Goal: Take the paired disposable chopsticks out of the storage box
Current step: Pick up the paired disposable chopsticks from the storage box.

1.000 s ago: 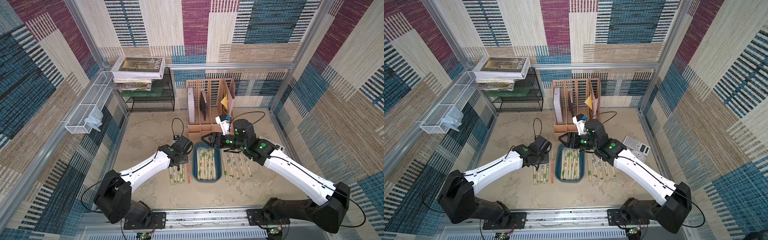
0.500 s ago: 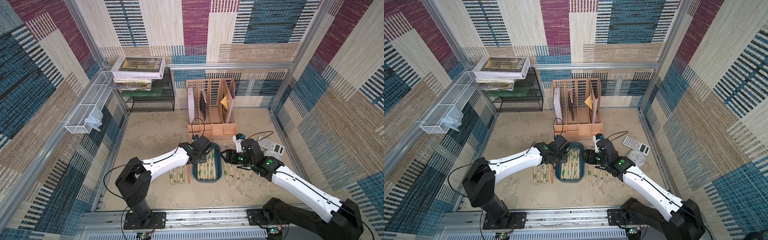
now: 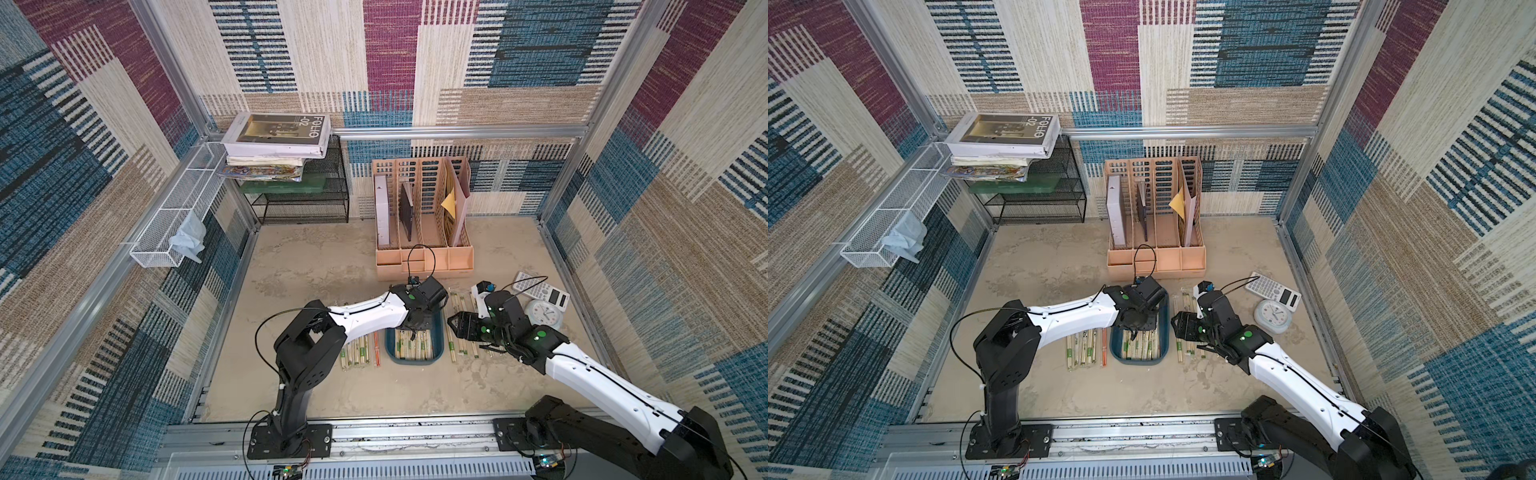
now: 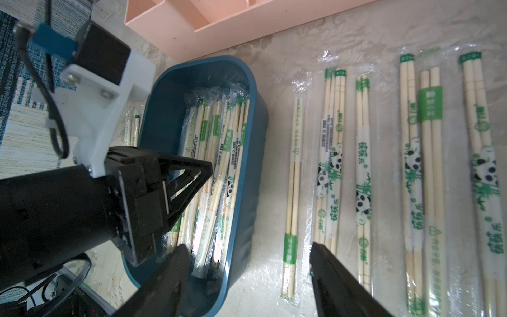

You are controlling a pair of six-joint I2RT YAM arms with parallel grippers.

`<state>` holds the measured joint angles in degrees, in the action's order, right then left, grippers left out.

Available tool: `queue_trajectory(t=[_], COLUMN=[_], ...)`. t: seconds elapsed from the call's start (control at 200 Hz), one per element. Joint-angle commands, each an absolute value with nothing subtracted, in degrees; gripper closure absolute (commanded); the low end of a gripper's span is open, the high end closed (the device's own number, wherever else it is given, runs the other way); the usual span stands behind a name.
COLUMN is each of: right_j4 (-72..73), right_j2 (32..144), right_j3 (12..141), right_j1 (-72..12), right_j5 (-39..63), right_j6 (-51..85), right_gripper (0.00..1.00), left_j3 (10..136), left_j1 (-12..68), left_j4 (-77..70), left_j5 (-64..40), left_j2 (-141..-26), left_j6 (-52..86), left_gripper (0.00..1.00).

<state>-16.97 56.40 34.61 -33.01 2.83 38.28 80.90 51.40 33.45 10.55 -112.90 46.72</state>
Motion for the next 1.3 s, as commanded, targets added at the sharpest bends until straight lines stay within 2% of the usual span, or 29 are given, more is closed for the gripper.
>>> queue_trajectory(t=[0.0,0.916,1.297], right_j4=[-15.6,-14.8,-15.3], right_j2=[56.2,58.8,58.8], right_j3=[34.4,35.6,36.2], right_j1=[-32.8,-32.2,-32.1], right_j5=[2.3,3.4,3.1], right_j6=[38.3,37.6,37.4], right_gripper=[0.27,0.27,0.27], left_j3=[81.1,79.0,79.8], left_j1=[51.4,51.3,51.4], left_j4=[33.7,34.2,33.6], left_j5=[11.1,13.6,11.9], left_j2=[-113.5,-114.1,-114.9], left_j6=[47.1,47.4,46.7], left_gripper=[0.78,0.77,0.87])
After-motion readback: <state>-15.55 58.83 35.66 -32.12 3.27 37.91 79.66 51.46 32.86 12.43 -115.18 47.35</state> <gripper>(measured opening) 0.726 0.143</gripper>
